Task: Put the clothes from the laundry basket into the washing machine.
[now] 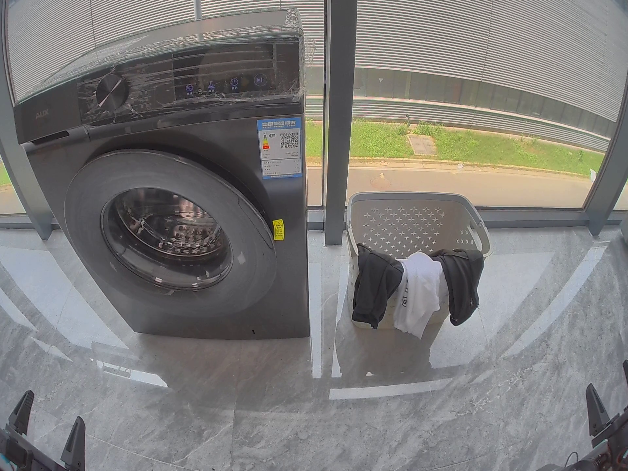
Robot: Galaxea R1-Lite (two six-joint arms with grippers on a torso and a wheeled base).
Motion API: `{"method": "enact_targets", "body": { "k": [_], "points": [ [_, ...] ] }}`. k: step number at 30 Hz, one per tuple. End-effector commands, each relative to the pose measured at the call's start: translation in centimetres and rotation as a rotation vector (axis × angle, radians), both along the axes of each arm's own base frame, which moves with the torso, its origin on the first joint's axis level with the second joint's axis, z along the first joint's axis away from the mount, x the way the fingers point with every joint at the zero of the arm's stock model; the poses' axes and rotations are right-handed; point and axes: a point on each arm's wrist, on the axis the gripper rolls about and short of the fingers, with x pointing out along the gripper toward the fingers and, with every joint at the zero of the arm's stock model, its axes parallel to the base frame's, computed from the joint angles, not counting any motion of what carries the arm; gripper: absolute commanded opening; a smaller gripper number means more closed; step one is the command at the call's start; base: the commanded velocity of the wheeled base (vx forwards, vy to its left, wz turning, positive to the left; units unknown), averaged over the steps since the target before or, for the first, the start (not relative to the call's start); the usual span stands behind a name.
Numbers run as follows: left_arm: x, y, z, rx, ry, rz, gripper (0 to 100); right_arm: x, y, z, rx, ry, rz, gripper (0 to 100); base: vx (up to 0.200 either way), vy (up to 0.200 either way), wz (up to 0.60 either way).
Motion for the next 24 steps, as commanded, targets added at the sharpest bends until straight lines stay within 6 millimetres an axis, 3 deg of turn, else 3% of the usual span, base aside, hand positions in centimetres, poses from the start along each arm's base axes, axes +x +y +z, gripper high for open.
{"method": "enact_targets", "body": {
  "k": [1,24],
  "points": [
    [0.01,0.00,-0.52,0.000,0.001,-0.001,100,0.01,0.00,-0.52,0.000,0.001,0.001,100,0.200,0.000,0.00],
    [0.01,0.00,-0.52,0.000,0.001,0.000,100,0.01,0.00,-0.52,-0.001,0.001,-0.001,100,0.200,0.000,0.00]
  ]
}}
